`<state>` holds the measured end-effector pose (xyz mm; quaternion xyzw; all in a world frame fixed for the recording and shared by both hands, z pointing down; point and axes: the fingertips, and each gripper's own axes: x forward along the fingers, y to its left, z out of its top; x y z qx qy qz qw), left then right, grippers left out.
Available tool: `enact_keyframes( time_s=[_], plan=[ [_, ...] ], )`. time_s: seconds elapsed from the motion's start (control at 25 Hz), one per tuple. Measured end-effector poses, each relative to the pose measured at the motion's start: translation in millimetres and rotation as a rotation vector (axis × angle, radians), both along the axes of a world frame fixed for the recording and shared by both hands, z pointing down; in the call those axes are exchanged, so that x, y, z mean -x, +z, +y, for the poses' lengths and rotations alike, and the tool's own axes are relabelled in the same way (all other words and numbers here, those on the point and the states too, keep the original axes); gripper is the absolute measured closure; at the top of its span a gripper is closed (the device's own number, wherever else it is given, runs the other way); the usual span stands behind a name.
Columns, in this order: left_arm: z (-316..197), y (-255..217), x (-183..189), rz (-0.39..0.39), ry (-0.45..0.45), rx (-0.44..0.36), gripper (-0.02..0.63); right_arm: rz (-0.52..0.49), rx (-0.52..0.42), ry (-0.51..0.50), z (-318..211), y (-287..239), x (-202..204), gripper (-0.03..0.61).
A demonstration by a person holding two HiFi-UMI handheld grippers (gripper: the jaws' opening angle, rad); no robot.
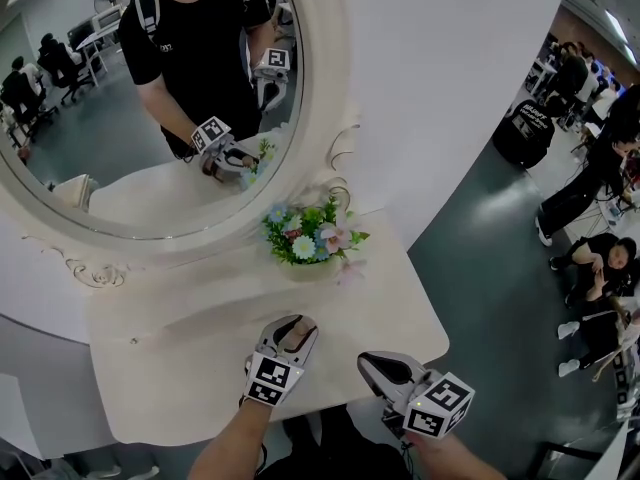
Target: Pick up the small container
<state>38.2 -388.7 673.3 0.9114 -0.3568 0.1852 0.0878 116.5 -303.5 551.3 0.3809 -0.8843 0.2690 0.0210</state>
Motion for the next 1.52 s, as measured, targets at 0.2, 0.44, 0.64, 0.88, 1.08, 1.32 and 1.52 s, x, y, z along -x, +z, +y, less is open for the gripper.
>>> enact_keyframes(
  time_s=[0.2,0.44,0.64,0.88,1.08,1.32,1.52],
  plan=[
    [3.0,-1.7,4.0,-0.009,-0.026,0.039,0.472,-0.004,-0.01,0.0,1.0,-7.1,1.6,0.568],
    [16.8,-33.3,18.8,0.032,-0.054,0.046,0.472,-0.022,-0.047,-0.005,-2.5,-24.6,7.4,0.568],
    [29.3,-75.4,35.7,0.044,-0.067,0.027,0.472,-0.043,-0.083,-0.02,-1.8,-43.2,21.0,0.568],
    [40.3,-118.1,67.5,0.012,-0.102,0.006,0.472,-0.055,-0.133,-0.058,6.0,-62.5,43.6,0.568],
    [49.1,-156.8,102.5,0.023,-0.135,-0.044,0.472,-0.047,-0.15,-0.088,17.2,-69.6,64.4,0.568],
    [70.7,-190.0,147.4,0.029,-0.191,-0.054,0.472,-0.056,-0.19,-0.042,39.9,-84.5,74.5,0.568],
    [89.0,-212.5,177.4,-0.006,-0.247,-0.071,0.472,-0.025,-0.233,-0.035,49.5,-98.6,67.4,0.568]
  ],
)
